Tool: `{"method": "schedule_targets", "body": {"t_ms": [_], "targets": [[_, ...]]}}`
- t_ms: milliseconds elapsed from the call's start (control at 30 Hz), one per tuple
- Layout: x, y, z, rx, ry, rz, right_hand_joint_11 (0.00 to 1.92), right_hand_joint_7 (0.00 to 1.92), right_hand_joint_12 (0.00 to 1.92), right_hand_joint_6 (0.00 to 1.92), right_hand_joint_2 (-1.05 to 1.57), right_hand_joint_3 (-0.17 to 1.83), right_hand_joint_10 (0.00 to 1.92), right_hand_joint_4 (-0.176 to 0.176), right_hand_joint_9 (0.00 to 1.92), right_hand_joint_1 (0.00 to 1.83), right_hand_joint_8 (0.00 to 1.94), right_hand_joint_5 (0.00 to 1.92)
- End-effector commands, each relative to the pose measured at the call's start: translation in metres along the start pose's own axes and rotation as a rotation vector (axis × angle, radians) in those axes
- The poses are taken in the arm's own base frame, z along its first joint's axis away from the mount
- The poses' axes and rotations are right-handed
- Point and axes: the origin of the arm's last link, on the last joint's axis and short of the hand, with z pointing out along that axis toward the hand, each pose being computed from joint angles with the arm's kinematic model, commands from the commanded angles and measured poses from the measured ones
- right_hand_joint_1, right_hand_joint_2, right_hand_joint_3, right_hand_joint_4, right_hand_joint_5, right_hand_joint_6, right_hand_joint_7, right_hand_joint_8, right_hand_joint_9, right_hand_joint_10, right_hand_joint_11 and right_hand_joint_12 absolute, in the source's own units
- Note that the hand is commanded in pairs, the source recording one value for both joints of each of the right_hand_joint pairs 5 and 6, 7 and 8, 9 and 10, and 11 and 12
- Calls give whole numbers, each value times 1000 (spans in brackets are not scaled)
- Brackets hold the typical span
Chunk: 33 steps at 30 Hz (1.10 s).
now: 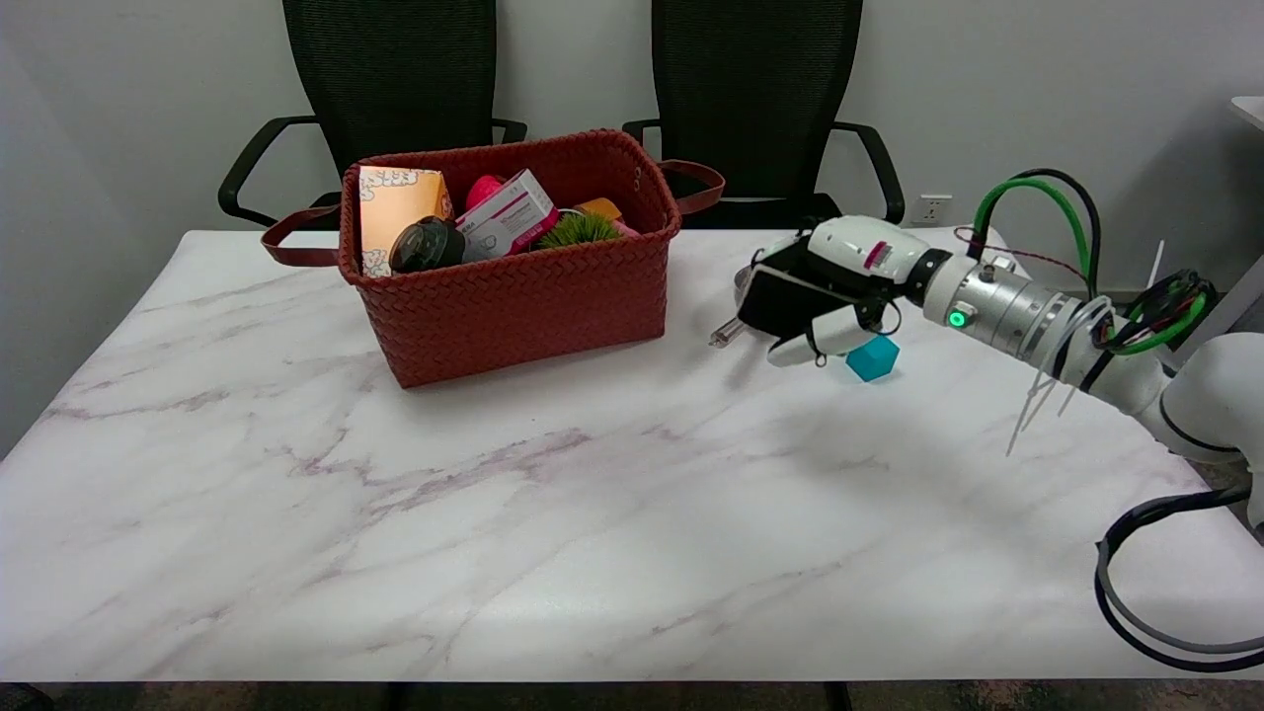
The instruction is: Place the blackboard eraser into the brown storage basket.
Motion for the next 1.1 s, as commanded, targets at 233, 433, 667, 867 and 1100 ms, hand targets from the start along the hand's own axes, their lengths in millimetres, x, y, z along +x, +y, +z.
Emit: {"method": "schedule_targets", "body": {"t_ms": [233, 433, 667, 867, 1100], "targets": [[32, -20, 53, -49, 198, 71, 1727, 1473, 1727, 833, 1139, -175, 1439, 0, 1439, 982, 1473, 833], [41, -29, 70, -47, 228, 60, 1734, 1474, 1734, 829, 1147, -175, 1442, 0, 1442, 996, 1474, 829], [52, -41, 89, -56, 279, 13, 1721, 1478, 1721, 837, 1152, -175, 1447, 0, 1447, 992, 1478, 837], [52, -55, 112, -61, 316, -27, 1707, 1480, 1707, 839, 1153, -175, 1441, 0, 1441, 990, 1480, 839], [46, -74, 141, -47, 322, -37, 1675, 1488, 1675, 838, 1137, -174, 1409, 0, 1409, 968, 1488, 838]]}}
